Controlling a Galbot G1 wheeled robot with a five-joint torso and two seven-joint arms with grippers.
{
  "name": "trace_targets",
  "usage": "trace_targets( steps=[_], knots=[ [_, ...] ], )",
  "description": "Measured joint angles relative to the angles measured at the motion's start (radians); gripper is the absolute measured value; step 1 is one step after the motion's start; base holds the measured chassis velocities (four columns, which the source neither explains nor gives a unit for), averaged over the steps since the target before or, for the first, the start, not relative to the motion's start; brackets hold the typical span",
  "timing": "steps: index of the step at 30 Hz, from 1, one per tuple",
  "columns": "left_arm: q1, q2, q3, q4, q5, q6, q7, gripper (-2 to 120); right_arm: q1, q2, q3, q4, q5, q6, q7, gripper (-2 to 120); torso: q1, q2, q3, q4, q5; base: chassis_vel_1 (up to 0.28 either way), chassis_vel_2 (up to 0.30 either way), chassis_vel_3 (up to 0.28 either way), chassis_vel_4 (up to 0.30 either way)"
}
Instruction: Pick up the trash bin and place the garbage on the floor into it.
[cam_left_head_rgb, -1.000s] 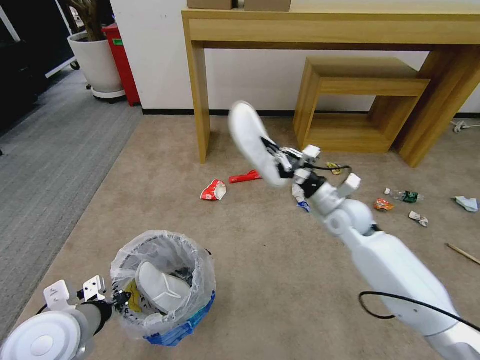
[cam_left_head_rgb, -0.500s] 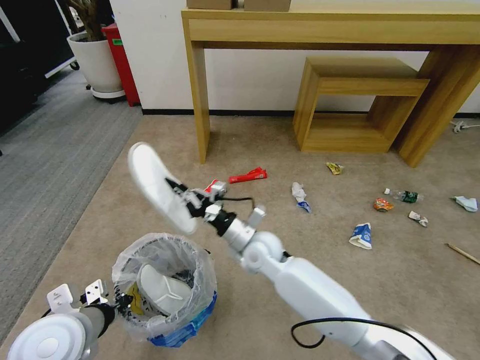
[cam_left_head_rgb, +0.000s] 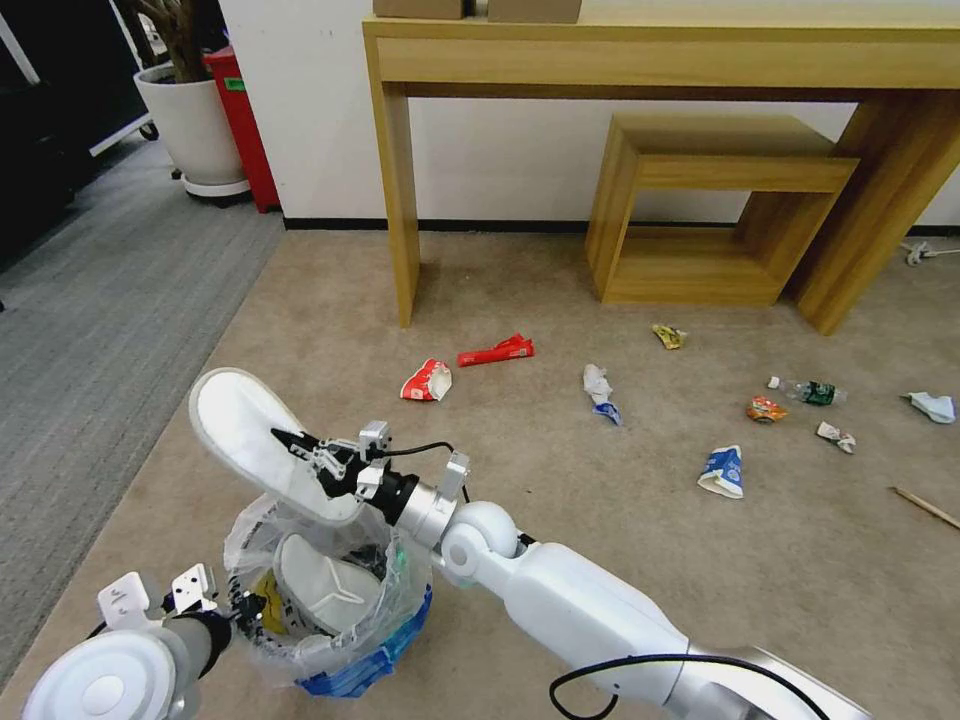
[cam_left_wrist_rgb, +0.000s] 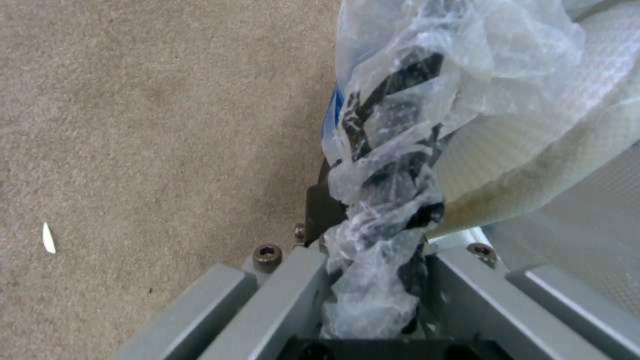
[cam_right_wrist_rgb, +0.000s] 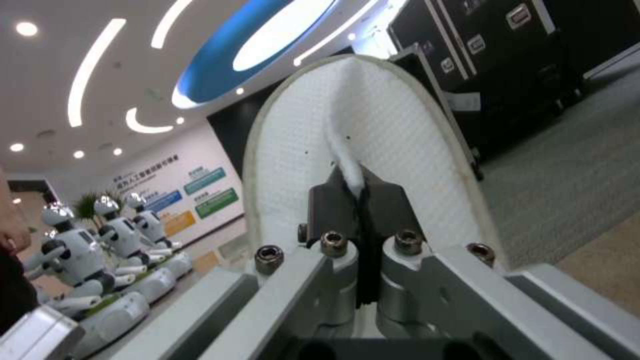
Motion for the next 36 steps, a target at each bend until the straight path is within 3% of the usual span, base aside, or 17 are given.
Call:
trace_targets(
  steps=[36],
  knots=[
    [0.026,-0.006,-0.024,-0.042,0.000,-0.001,-0.009,0,-0.012,-0.057,-0.025,-0.027,-0.066,0.038,-0.068,0,0.000,0.000,0.000,0.0000,0.0002,0.000,0.000,0.000,0.000]
  ],
)
